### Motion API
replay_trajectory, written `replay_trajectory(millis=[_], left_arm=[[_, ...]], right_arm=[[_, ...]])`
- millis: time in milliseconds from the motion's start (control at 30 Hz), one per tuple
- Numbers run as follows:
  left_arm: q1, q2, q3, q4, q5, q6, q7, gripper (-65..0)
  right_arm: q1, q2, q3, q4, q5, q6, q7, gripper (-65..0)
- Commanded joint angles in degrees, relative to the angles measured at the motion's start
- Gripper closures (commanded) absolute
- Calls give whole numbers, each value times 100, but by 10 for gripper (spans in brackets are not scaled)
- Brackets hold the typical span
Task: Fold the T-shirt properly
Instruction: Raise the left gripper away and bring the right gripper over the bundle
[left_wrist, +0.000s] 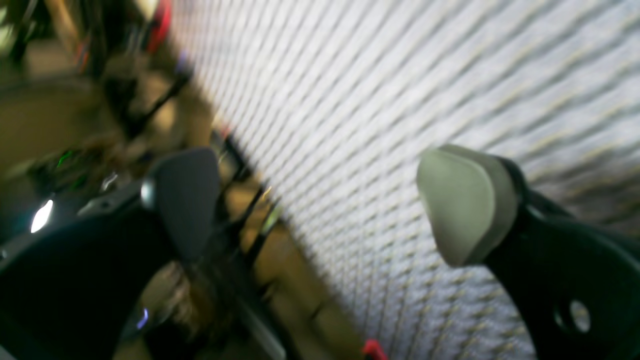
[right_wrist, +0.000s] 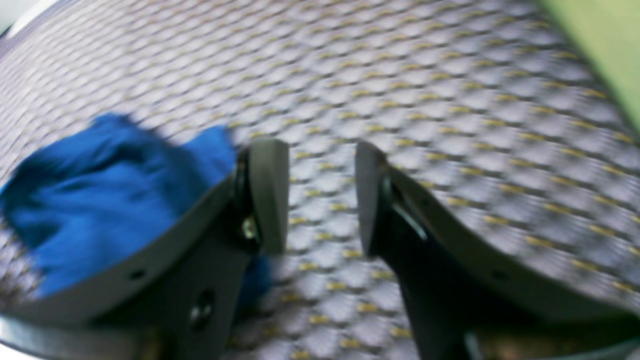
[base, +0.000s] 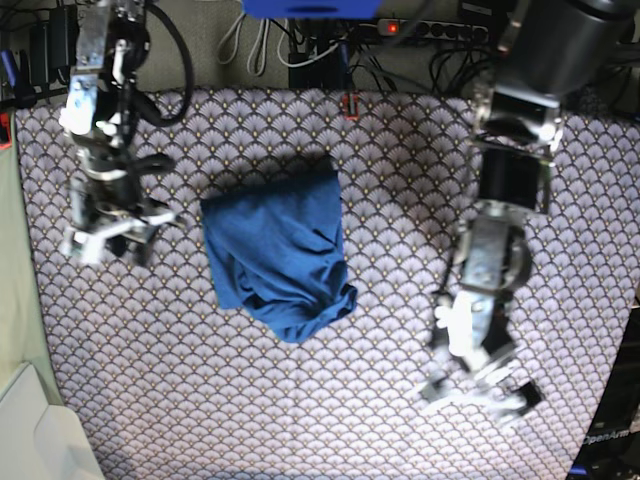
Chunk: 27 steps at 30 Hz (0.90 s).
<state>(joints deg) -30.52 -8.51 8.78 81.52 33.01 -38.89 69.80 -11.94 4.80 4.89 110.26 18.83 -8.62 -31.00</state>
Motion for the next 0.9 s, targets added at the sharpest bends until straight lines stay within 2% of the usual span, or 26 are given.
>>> replay_trajectory(millis=[0, 233, 300, 367, 500, 633, 867], left_arm=[[-3, -164, -12, 73, 193, 8, -4, -650], [1017, -1052, 6, 301, 1230, 8, -39, -650], [1263, -1281, -64, 424, 1415, -1, -39, -650], [1474, -1448, -249, 635, 1477, -27, -4, -650], [1747, -1650, -618, 1022, 1494, -45, 22, -650], [2037, -1729, -891, 1268, 1494, -45, 22, -650], [2230, -1799, -900, 1242, 1494, -45, -31, -650]], right_arm=[[126, 35, -97, 117, -24, 40, 160, -231], [610, 17, -1179, 82, -24, 40, 177, -229], [715, 8, -1460, 82, -32, 40, 160, -200], [751, -97, -1609, 20, -32, 40, 160, -136], [715, -282, -1609, -533, -32, 40, 160, -9], [636, -300, -1618, -1105, -24, 40, 195, 0], [337, -194, -1460, -1791, -24, 40, 230, 0]])
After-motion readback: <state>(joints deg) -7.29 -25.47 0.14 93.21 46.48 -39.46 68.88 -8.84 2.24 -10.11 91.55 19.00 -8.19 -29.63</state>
